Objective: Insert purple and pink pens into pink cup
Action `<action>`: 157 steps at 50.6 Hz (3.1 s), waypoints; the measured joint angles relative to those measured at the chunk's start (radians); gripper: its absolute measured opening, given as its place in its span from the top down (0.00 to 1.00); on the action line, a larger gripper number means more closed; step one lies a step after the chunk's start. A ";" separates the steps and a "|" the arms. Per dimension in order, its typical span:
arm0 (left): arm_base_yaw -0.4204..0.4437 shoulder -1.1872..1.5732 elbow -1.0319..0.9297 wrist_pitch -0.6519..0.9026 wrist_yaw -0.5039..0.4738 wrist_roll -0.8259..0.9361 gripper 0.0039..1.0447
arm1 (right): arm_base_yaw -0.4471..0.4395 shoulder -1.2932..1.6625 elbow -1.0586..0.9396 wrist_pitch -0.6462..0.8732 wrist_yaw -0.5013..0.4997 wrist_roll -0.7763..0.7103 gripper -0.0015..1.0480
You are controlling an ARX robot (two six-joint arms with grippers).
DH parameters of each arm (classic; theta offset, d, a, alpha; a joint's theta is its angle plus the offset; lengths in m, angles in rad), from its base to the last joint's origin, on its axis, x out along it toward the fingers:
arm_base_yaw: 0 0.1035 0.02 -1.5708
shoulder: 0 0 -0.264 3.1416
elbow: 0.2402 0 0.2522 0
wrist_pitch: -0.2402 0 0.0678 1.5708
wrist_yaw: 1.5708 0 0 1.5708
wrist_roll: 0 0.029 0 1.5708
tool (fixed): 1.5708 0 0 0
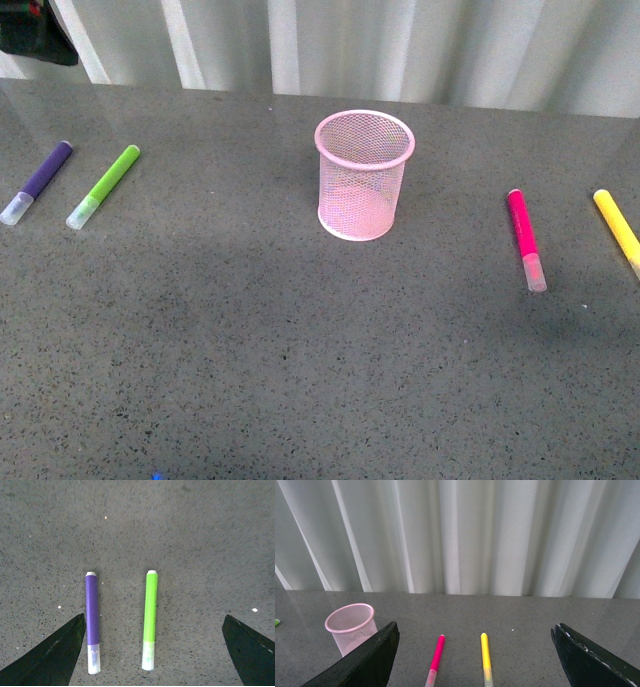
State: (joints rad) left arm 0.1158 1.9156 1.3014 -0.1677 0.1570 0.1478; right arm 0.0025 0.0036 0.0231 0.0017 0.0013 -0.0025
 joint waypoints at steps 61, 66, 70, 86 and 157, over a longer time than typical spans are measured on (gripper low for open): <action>0.081 0.475 0.425 -0.121 -0.059 0.051 0.06 | 0.000 0.000 0.000 0.000 0.000 0.000 0.07; 0.082 0.491 0.441 -0.128 -0.066 0.061 0.06 | 0.000 0.000 0.000 0.000 0.000 0.000 0.07; 0.082 0.507 0.459 -0.139 -0.070 0.064 0.06 | 0.000 0.000 0.000 0.000 0.000 0.000 0.07; 0.094 0.578 0.553 -0.183 -0.087 0.090 0.06 | 0.000 0.000 0.000 0.000 0.000 0.000 0.07; 0.023 0.249 0.246 0.214 0.126 -0.039 0.88 | 0.000 0.000 0.000 0.000 0.000 0.000 0.07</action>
State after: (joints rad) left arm 0.1383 2.1647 1.5471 0.0460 0.2832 0.1093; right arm 0.0025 0.0036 0.0231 0.0017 0.0017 -0.0025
